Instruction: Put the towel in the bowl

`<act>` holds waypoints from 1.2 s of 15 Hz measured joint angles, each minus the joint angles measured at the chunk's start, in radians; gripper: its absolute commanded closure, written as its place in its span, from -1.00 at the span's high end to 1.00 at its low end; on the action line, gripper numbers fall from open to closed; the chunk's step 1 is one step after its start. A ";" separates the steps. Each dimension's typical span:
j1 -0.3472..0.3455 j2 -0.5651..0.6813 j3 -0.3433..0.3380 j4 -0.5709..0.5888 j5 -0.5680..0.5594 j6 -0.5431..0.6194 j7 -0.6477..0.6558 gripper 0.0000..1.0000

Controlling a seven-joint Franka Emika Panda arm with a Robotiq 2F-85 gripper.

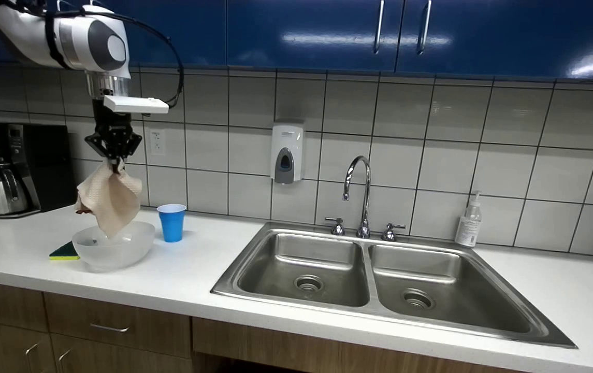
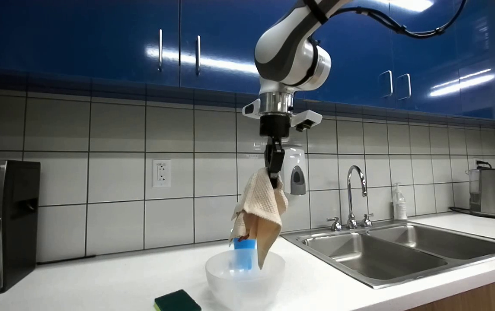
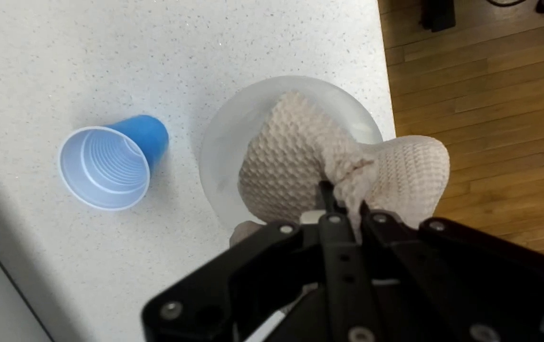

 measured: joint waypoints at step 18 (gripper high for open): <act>0.004 0.183 0.029 -0.035 0.036 0.025 -0.110 -0.98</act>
